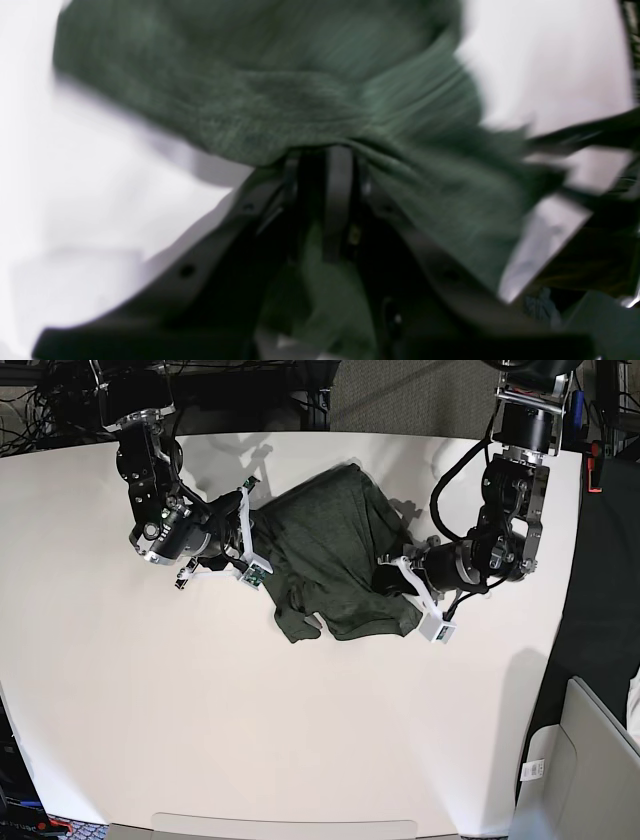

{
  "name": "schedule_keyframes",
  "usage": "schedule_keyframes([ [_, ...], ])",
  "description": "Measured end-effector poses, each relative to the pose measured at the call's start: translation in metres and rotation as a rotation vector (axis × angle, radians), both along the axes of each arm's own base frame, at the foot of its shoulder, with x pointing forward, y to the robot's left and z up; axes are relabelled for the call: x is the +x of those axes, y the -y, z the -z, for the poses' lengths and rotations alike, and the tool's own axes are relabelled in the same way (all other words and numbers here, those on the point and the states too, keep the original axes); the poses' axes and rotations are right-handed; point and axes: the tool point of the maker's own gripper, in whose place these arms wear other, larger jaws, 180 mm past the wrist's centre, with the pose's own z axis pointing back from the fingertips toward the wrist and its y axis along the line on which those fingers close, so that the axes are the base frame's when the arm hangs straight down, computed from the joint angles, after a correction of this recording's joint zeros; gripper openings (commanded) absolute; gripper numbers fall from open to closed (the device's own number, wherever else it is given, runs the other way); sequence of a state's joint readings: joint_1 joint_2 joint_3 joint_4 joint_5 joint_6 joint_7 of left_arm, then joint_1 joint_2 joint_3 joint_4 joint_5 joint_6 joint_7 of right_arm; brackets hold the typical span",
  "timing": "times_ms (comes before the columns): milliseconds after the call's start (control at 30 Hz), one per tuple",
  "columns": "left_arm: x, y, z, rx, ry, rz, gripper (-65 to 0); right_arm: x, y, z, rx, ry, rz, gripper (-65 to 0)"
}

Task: Fold the T-shirt properly
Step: 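Release the left gripper and drag the shirt with the right gripper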

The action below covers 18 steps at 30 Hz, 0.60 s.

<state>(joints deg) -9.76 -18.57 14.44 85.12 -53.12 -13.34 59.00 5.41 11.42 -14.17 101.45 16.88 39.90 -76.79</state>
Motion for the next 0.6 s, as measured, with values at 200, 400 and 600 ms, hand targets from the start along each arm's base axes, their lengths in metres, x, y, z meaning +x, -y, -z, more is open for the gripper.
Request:
schedule_keyframes([
  [200,-0.002,-0.008,-0.024,0.028,0.069,0.019,-58.2,0.004,0.004,-0.009,0.042,0.020,0.042,-55.4],
  [400,-0.065,-0.036,-0.012,0.069,-0.006,-0.015,-58.2,0.015,0.016,-0.042,0.162,0.090,0.123,-55.4],
  [600,-0.110,-0.045,0.008,0.067,-0.084,-0.055,-58.2,0.019,0.008,-0.054,0.294,0.089,0.169,-55.4],
])
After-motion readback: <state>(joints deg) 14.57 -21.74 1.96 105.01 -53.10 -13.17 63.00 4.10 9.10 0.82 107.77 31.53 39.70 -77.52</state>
